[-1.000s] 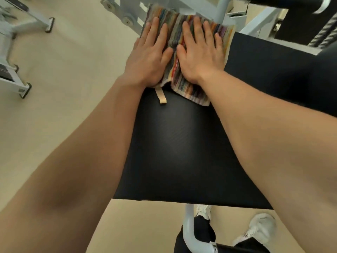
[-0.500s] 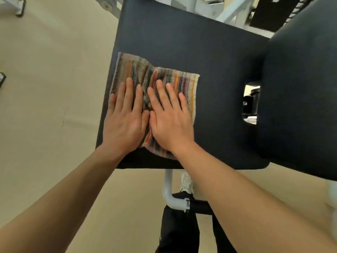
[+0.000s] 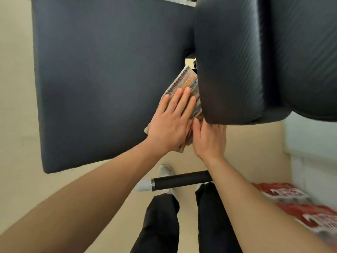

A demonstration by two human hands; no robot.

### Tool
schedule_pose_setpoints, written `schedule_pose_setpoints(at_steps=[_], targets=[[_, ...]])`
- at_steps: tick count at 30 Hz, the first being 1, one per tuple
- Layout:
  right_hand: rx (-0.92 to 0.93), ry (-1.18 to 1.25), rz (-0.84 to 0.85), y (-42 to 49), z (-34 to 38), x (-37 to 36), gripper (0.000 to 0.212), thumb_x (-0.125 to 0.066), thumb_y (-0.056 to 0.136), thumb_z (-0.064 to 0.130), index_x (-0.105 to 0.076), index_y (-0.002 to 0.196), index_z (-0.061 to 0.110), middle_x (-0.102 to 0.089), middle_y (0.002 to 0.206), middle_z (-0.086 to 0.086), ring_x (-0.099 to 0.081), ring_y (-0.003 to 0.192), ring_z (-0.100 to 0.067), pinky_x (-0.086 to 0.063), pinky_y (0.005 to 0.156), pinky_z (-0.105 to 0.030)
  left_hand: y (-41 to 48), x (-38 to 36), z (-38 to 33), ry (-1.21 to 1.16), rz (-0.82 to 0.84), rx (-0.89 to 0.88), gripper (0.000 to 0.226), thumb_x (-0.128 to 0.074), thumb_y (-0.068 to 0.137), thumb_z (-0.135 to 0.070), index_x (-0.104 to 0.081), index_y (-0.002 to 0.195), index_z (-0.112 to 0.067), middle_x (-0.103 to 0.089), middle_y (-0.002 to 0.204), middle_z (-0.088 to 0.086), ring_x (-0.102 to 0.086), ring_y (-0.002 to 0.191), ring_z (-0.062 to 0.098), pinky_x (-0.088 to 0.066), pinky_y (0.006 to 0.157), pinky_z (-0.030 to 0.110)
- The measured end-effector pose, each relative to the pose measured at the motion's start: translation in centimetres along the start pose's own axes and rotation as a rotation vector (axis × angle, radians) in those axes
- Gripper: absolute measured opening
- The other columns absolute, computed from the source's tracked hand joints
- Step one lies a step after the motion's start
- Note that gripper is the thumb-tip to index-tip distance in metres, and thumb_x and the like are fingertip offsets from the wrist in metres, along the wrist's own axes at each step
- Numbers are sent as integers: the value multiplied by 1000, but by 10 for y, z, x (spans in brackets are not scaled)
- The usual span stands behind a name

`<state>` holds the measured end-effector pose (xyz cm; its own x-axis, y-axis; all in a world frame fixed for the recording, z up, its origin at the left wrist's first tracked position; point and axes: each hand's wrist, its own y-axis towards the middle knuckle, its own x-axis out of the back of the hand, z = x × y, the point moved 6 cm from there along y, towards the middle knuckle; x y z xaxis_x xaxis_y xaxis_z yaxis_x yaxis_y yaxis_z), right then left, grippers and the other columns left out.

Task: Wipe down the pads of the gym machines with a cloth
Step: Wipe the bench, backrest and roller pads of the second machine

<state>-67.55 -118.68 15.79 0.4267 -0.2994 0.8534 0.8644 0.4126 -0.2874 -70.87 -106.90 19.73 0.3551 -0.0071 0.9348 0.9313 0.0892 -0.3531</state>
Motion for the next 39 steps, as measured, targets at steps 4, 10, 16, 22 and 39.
schedule_pose_setpoints(at_steps=[4,10,16,22,39], targets=[[-31,-70,-3,-14,28,-6,66,-25,105,45,-22,159,7,-24,166,-17,-21,153,-37,-17,125,-53,-28,4,25,16,-16,-40,60,-17,108,-46,-11,161,-17,-5,168,8,-3,156,27,-10,125,50],[342,-93,171,-45,102,-26,70,-14,105,54,7,162,19,14,170,-7,12,157,-28,2,127,-47,-107,9,86,77,-26,225,63,-20,108,-45,-7,161,-13,-1,168,12,0,156,29,-14,124,52],[345,-91,160,19,76,-10,67,-16,105,54,7,162,26,12,170,-6,11,157,-24,1,127,-42,-66,7,67,-7,-76,383,62,-17,108,-42,-5,161,-11,3,168,14,4,156,30,-10,123,55],[-13,27,65,36,82,-4,66,-21,107,44,1,163,17,4,171,-10,0,158,-25,-9,125,-39,-12,15,68,-41,-63,310,63,-9,106,-50,-3,161,-20,4,169,6,5,156,25,-3,126,49],[87,49,52,181,138,13,67,-21,106,44,7,161,18,14,170,-10,15,157,-25,5,128,-45,86,50,147,-80,-186,415,59,-17,108,-47,-8,161,-24,-2,169,2,0,156,23,-5,126,46]])
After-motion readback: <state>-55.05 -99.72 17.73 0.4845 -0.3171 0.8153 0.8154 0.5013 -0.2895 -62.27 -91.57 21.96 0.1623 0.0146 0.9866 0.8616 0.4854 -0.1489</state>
